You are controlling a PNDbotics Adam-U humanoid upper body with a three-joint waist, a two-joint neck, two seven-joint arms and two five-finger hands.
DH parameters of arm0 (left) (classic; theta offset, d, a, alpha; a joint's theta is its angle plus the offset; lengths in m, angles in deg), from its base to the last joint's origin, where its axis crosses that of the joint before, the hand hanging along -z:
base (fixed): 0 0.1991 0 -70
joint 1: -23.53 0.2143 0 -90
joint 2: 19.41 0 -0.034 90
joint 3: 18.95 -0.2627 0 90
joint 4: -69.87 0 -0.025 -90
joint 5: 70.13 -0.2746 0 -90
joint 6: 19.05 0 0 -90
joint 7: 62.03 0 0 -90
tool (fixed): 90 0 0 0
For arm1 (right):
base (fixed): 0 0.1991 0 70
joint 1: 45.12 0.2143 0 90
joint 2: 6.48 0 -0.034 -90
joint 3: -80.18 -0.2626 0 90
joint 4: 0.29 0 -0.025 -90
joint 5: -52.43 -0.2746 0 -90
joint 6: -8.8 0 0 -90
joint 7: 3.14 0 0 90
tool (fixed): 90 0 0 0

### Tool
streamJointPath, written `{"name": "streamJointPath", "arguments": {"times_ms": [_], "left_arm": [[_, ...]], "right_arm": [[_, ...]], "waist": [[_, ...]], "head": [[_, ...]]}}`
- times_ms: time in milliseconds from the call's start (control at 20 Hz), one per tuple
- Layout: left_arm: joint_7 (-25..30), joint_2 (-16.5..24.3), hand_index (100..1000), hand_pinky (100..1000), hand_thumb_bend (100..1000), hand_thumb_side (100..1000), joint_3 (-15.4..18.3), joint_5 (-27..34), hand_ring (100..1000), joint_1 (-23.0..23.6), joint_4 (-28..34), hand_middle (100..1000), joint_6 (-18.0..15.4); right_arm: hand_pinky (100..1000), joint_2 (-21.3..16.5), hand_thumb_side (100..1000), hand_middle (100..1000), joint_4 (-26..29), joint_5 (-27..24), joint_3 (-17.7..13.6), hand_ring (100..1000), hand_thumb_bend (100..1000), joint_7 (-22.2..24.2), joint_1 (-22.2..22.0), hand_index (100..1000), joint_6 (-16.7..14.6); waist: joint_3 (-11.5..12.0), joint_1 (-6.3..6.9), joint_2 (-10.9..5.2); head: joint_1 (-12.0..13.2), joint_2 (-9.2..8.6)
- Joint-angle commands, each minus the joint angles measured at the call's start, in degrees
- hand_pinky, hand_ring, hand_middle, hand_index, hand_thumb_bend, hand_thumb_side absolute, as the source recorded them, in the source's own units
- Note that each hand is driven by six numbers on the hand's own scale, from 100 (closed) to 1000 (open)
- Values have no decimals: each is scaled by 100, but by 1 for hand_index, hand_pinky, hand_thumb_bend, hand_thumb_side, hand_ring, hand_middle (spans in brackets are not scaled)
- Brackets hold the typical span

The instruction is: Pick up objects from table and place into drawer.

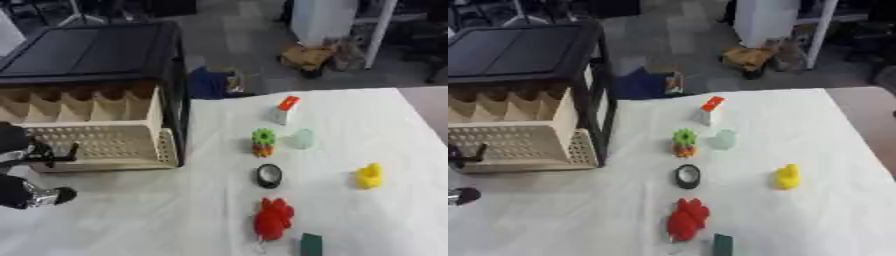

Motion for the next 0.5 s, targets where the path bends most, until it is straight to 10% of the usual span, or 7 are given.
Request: {"name": "streamJointPath", "arguments": {"times_ms": [50, 500], "left_arm": [[-73, 168, 718, 100, 479, 1000, 67, 60, 100, 12, 45, 100, 56], [-261, 259, 630, 100, 423, 1000, 116, 273, 100, 94, 259, 100, 258]], "right_arm": [[656, -125, 745, 565, 92, -28, -70, 620, 173, -25, 44, 908, -2], [656, -129, 745, 565, 92, -34, -81, 620, 170, -48, 53, 907, -3]], "waist": [[8, -34, -110], [16, -48, -125]], "head": [[15, -63], [21, -50]]}}
